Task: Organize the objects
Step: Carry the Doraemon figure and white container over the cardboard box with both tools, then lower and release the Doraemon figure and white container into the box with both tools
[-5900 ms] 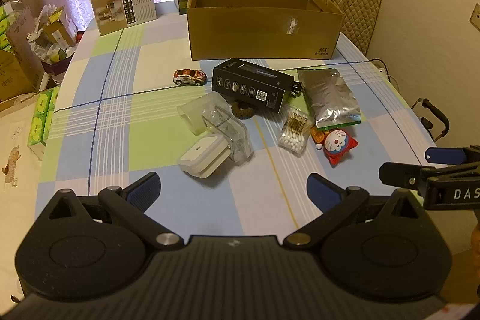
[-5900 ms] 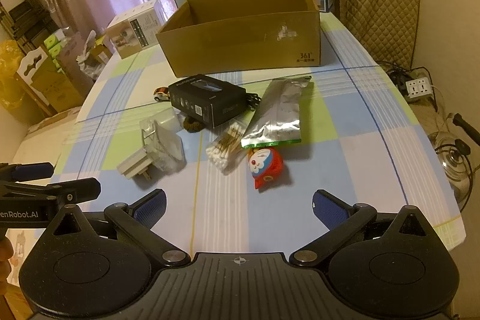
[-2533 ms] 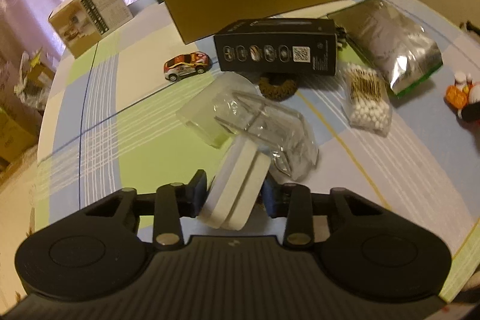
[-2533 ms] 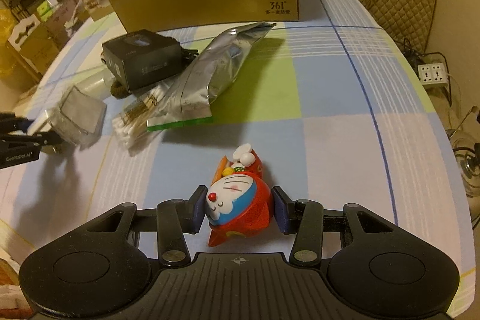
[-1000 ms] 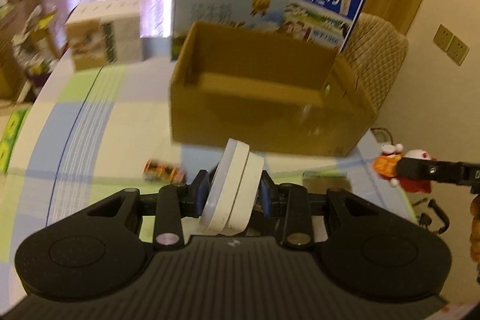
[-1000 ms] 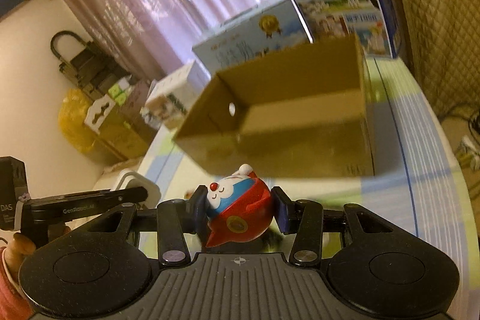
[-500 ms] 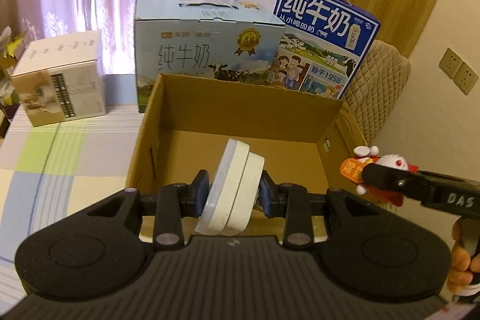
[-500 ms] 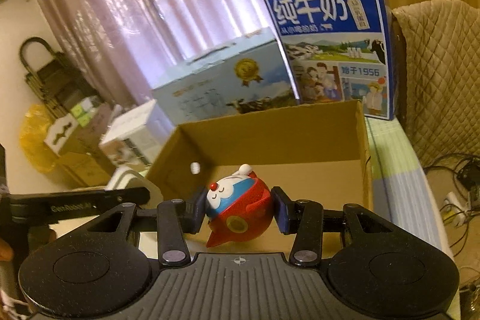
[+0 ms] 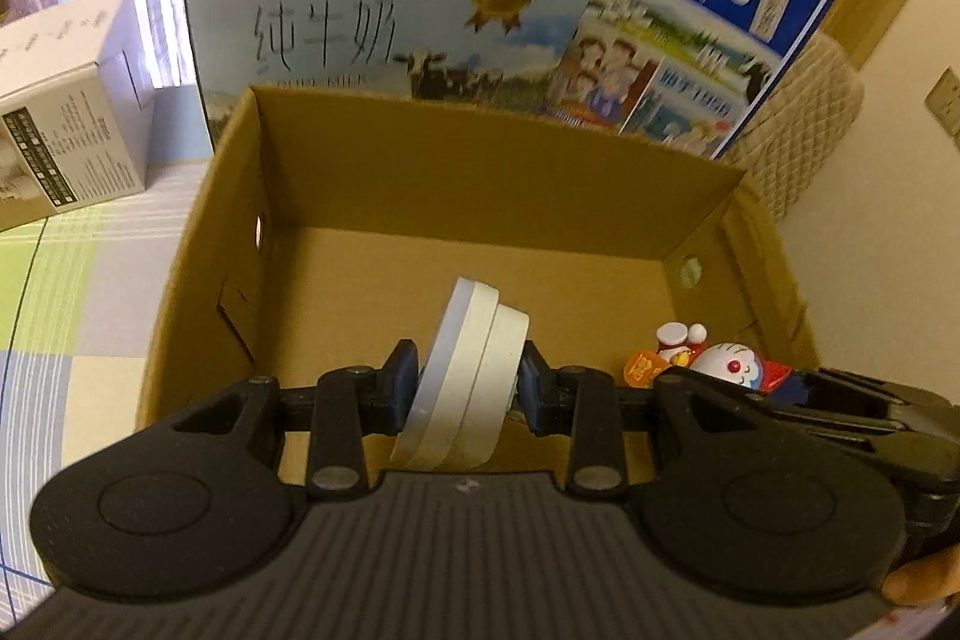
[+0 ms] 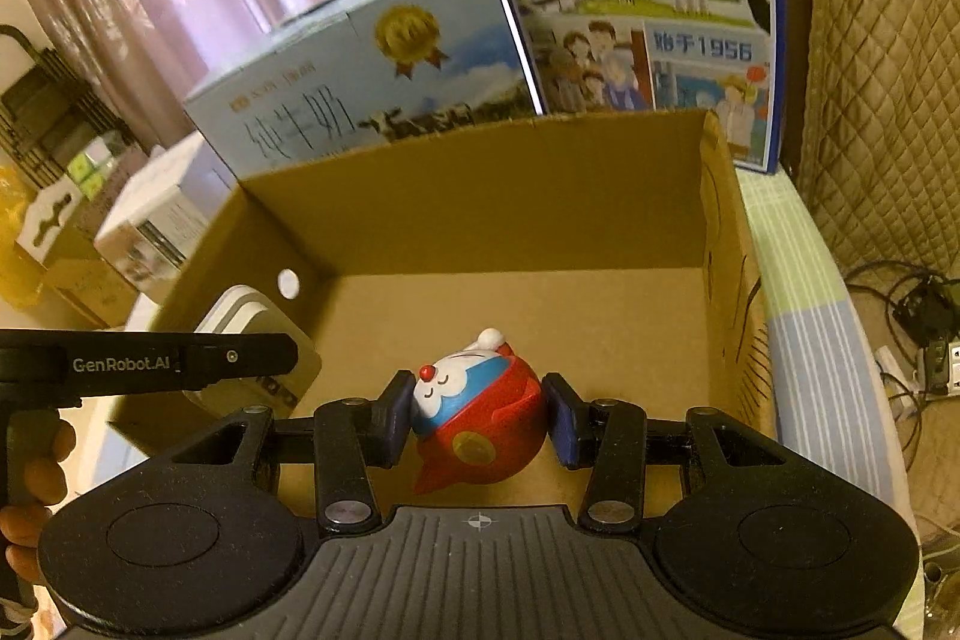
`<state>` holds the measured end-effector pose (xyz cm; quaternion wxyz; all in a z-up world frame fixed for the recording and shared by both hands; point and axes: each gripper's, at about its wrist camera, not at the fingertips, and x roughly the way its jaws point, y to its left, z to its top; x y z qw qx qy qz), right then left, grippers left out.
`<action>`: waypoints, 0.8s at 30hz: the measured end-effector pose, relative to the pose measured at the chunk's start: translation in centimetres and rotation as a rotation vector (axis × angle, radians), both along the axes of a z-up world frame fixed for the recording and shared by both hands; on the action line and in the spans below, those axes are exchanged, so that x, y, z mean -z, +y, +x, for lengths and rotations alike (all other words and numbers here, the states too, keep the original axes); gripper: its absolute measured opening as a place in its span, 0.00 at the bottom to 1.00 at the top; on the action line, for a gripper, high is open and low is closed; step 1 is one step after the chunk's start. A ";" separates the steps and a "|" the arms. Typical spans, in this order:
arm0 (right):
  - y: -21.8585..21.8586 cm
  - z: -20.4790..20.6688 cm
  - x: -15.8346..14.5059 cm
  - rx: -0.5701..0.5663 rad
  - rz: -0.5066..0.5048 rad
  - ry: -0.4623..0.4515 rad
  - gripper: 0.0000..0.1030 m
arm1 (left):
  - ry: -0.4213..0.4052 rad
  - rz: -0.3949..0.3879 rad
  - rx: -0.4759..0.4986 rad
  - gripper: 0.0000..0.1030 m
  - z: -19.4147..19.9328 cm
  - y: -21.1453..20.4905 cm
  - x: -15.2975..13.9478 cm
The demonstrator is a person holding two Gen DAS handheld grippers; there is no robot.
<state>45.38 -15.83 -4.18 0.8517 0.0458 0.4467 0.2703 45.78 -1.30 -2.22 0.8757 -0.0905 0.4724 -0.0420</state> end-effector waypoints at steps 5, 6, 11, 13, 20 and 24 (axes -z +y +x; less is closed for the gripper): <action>0.4 0.7 1.1 0.000 -0.036 0.019 0.41 | 0.057 -0.002 -0.002 0.30 1.1 0.1 2.0; 0.4 0.8 1.3 0.000 -0.043 0.022 0.41 | 0.068 0.000 0.000 0.30 1.3 0.0 2.3; 0.2 1.1 1.9 0.006 -0.058 0.039 0.41 | 0.105 0.004 0.009 0.30 1.9 -0.4 3.5; 0.3 1.1 1.9 0.004 -0.061 0.039 0.41 | 0.120 0.000 0.014 0.30 2.2 -0.5 3.8; 0.4 1.2 2.0 0.003 -0.064 0.045 0.41 | 0.125 -0.007 0.022 0.48 2.6 -0.6 3.8; 0.5 1.2 2.0 0.001 -0.068 0.048 0.41 | 0.109 0.005 0.028 0.57 2.6 -0.3 3.5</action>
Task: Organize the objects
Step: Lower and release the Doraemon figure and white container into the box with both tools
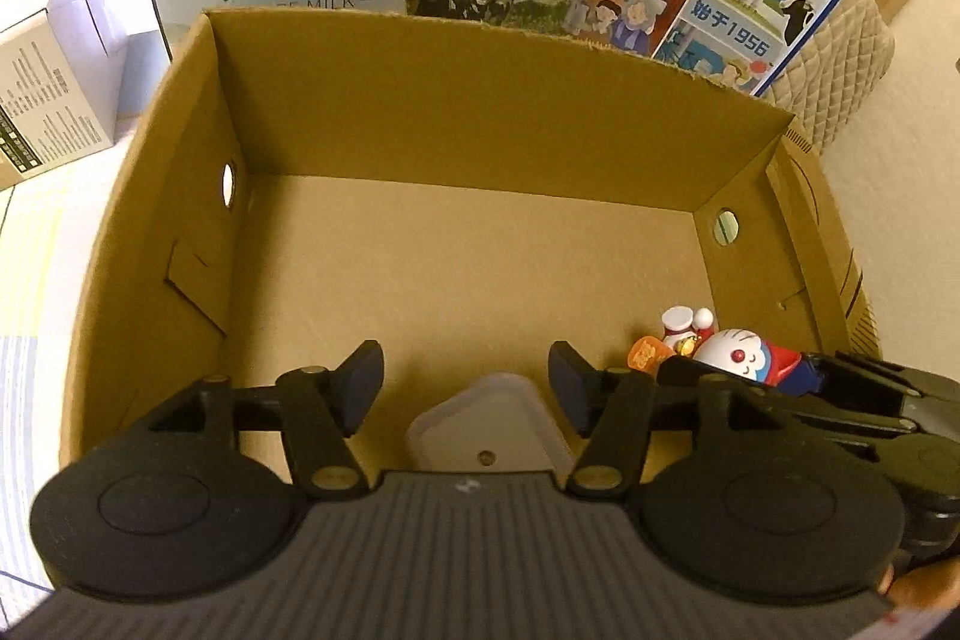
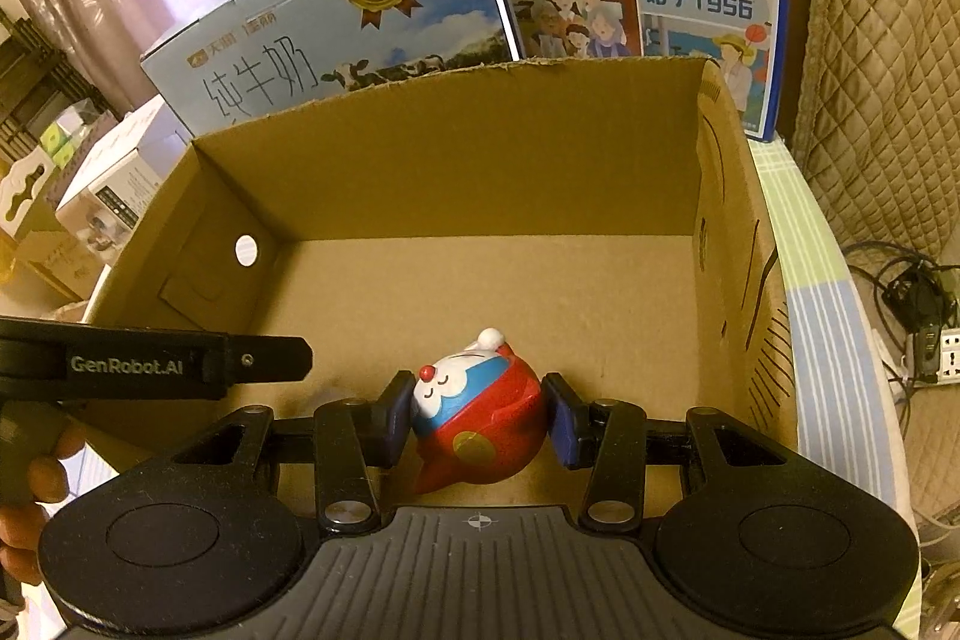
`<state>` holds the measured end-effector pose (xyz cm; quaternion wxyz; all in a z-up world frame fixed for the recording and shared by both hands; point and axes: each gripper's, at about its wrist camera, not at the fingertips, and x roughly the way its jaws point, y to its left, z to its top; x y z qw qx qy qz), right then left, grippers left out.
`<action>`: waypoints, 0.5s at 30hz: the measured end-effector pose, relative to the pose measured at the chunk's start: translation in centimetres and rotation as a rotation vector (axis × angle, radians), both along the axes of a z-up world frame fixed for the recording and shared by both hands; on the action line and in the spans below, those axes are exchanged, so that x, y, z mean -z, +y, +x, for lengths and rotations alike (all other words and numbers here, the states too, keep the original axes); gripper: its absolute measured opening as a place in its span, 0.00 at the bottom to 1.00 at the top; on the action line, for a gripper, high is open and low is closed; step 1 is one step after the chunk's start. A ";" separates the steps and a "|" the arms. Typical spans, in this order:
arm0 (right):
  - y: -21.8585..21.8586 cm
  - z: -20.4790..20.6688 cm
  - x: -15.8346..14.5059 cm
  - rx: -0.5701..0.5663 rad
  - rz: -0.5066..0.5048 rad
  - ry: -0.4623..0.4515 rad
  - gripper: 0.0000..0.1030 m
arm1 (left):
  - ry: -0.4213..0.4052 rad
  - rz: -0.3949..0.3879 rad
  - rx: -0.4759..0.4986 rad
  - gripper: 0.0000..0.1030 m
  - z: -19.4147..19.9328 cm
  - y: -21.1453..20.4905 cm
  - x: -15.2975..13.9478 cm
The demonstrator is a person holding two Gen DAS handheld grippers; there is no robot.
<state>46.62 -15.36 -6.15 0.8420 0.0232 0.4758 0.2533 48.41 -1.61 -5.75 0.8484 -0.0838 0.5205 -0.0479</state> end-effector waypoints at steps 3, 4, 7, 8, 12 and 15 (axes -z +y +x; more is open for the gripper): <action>0.0 0.0 0.0 -0.003 0.000 -0.001 0.41 | -0.011 0.018 0.003 0.60 -0.1 0.2 -0.1; 0.0 0.0 -0.1 -0.004 0.001 -0.002 0.41 | -0.013 0.024 0.006 0.61 -0.1 0.2 -0.1; 0.1 0.0 -0.1 -0.007 0.005 -0.002 0.41 | -0.013 0.031 0.007 0.62 -0.2 0.4 -0.1; 0.1 0.0 -0.1 -0.009 0.003 -0.005 0.41 | -0.011 0.029 0.004 0.62 -0.3 0.6 -0.1; 0.4 -0.2 -0.1 -0.020 0.025 -0.018 0.41 | -0.012 0.034 0.003 0.62 -0.4 0.8 -0.1; 0.5 -0.3 -0.4 -0.014 0.042 -0.039 0.55 | -0.019 0.050 0.008 0.70 -0.7 0.9 -0.3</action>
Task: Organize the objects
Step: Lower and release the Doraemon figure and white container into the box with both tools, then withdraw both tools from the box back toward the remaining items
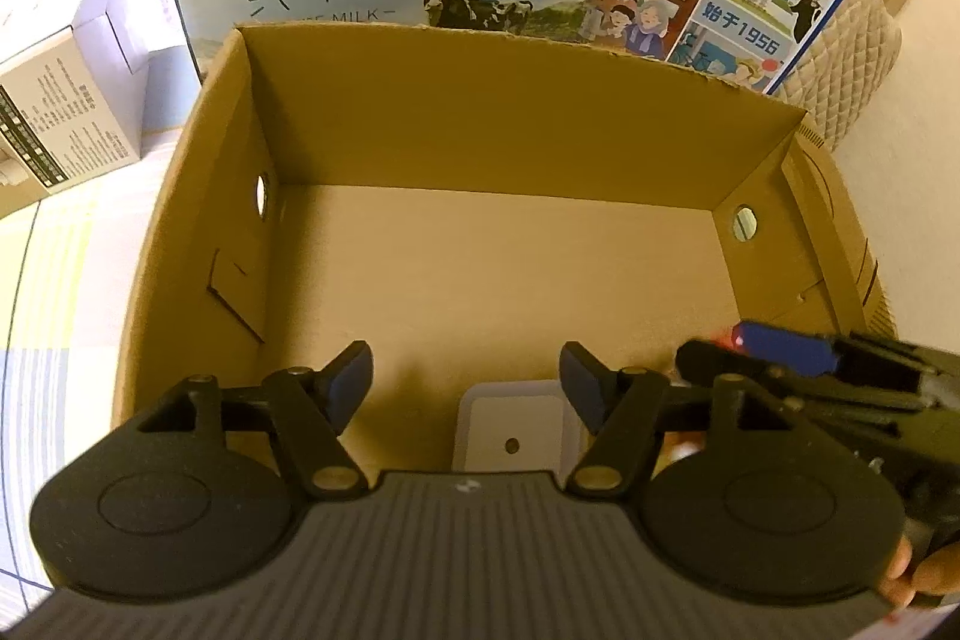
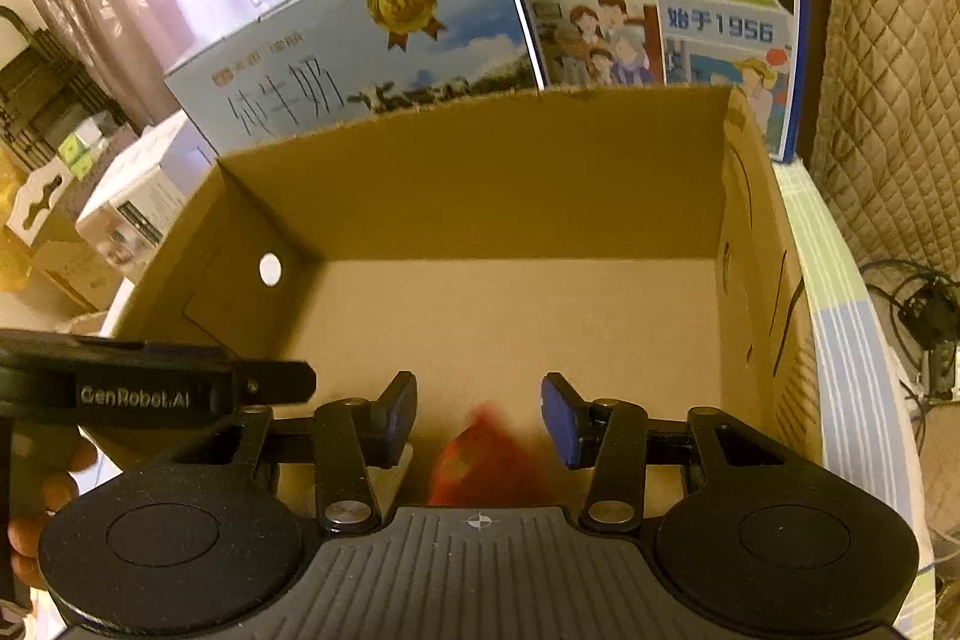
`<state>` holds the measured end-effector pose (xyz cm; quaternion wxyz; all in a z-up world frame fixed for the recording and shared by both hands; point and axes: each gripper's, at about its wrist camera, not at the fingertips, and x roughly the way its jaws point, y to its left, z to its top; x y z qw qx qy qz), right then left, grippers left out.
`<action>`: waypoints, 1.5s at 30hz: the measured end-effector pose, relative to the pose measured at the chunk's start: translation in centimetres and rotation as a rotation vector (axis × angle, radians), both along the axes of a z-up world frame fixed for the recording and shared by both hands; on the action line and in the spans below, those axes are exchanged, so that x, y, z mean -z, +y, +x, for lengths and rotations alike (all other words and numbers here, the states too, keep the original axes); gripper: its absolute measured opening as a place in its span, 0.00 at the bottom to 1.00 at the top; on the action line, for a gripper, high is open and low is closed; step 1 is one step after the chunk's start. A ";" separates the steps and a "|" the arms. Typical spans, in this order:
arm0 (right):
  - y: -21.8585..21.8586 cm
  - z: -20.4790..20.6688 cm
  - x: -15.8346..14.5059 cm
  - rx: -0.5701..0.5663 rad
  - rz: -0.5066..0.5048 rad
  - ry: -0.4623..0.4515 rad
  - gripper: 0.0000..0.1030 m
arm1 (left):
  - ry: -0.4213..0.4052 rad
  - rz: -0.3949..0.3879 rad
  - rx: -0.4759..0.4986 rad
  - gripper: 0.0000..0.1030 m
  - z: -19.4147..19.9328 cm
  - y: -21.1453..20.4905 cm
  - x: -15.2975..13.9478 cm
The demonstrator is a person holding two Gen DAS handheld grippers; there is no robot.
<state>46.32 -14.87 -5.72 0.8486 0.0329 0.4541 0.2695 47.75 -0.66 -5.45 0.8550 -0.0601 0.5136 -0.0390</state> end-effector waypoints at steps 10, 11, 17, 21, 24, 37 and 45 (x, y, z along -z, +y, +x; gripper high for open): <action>-0.5 -0.6 -1.5 0.014 0.013 -0.062 0.69 | -0.037 0.005 0.003 0.81 -0.9 0.7 -1.1; -0.5 -0.7 -1.5 0.014 0.013 -0.064 0.69 | -0.038 0.006 0.003 0.81 -1.0 0.7 -1.2; -1.0 -1.4 -2.1 0.025 0.018 -0.074 0.71 | -0.056 0.014 0.008 0.84 -1.8 0.8 -1.9; -1.3 -1.9 -2.5 0.029 0.021 -0.082 0.72 | -0.065 0.023 0.009 0.85 -2.4 0.9 -2.3; -1.6 -2.4 -2.8 0.034 0.024 -0.090 0.72 | -0.069 0.025 0.007 0.85 -2.9 1.0 -2.6; -3.4 -6.9 -5.8 0.039 0.067 -0.155 0.72 | -0.139 -0.001 -0.018 0.85 -7.4 1.7 -5.7; -5.0 -10.5 -7.1 0.046 0.120 -0.159 0.72 | -0.187 -0.008 -0.039 0.85 -12.1 2.1 -7.7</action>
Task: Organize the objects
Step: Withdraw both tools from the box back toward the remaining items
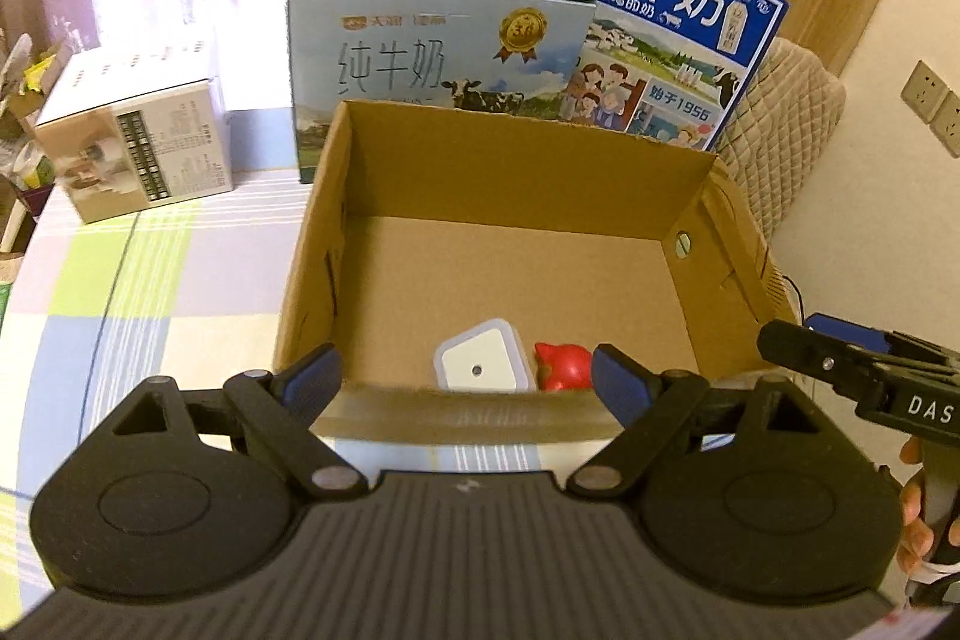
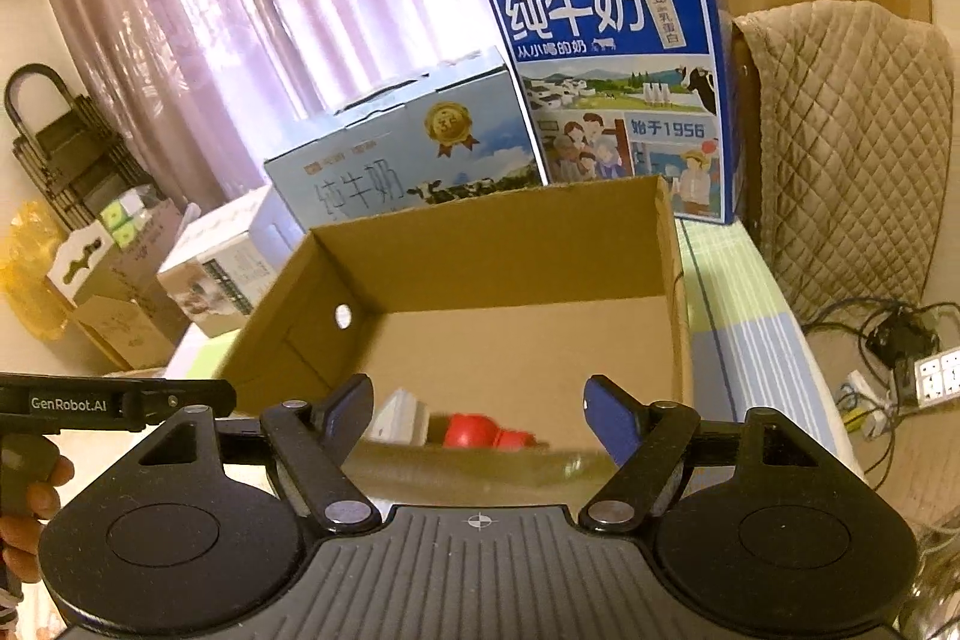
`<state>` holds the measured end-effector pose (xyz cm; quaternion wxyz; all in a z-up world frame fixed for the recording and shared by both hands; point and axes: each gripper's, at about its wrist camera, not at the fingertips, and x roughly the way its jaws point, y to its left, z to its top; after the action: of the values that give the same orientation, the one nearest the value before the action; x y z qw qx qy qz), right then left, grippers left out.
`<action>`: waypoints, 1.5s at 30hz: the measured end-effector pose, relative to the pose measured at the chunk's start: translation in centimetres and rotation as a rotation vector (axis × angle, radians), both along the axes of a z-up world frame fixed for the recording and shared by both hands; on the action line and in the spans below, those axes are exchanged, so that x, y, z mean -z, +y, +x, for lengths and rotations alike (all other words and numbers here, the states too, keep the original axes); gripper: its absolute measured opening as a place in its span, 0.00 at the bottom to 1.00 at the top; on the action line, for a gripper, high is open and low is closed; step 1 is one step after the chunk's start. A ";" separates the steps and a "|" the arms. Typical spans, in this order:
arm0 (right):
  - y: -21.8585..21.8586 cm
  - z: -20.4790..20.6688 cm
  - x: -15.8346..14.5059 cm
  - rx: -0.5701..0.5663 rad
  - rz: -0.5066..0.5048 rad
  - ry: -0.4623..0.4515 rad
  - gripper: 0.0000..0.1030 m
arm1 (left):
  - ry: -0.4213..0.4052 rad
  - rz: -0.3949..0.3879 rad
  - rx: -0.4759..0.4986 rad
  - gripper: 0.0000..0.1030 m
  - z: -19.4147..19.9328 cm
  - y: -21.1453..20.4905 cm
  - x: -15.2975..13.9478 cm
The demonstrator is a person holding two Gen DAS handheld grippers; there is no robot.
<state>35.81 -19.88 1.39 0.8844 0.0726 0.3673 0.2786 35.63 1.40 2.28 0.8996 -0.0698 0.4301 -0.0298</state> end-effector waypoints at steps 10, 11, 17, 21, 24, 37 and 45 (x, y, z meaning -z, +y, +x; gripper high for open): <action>-1.4 -4.7 -0.2 -0.020 -0.010 0.010 0.73 | -0.027 0.026 -0.036 0.89 -6.2 0.6 -1.3; -1.5 -5.1 -0.1 -0.024 -0.015 0.010 0.73 | -0.024 0.027 -0.039 0.89 -6.7 0.7 -1.3; -1.8 -7.3 0.5 -0.030 -0.040 0.029 0.73 | -0.004 0.037 -0.054 0.90 -9.9 1.0 -0.8; -2.2 -8.3 1.4 -0.028 -0.060 0.062 0.73 | 0.022 0.038 -0.065 0.90 -11.2 1.3 0.2; -2.5 -9.0 2.1 -0.028 -0.072 0.084 0.73 | 0.042 0.044 -0.081 0.90 -12.0 1.8 0.8; -2.5 -10.8 6.3 -0.030 -0.136 0.207 0.73 | 0.130 0.060 -0.144 0.90 -14.8 3.3 3.8; -0.9 -10.8 8.9 -0.040 -0.190 0.248 0.73 | 0.185 0.068 -0.187 0.90 -16.0 4.4 6.2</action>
<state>25.02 -20.74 -7.46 0.8295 0.0149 0.4998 0.2490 19.59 5.75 -3.89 0.8568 -0.0813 0.5036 0.0752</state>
